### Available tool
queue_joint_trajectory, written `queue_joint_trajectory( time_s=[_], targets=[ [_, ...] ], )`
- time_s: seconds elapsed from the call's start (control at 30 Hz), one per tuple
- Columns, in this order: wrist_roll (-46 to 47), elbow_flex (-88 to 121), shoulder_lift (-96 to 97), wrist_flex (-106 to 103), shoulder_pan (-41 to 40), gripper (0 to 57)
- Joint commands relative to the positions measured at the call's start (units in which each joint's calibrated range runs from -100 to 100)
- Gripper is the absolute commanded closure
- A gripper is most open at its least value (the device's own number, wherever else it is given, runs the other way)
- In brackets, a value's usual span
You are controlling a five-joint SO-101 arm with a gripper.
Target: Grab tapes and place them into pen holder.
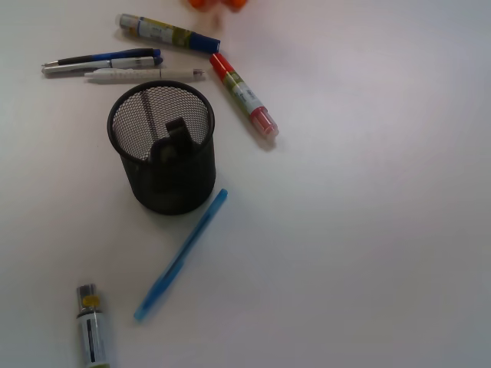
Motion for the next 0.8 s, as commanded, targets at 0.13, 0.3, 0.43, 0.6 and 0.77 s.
queue_joint_trajectory(
  time_s=[0.13, 0.3, 0.43, 0.6, 0.77],
  targets=[
    [13.9, 48.0, -33.2, -25.6, -1.4, 57.5],
    [14.8, 68.9, -54.3, -34.3, 0.4, 57.2],
    [12.4, 83.6, -68.5, -37.2, 0.2, 57.2],
    [10.1, 100.6, -83.8, -38.7, 0.4, 57.2],
    [10.1, 108.2, -88.1, -35.5, 0.7, 57.2]
  ],
)
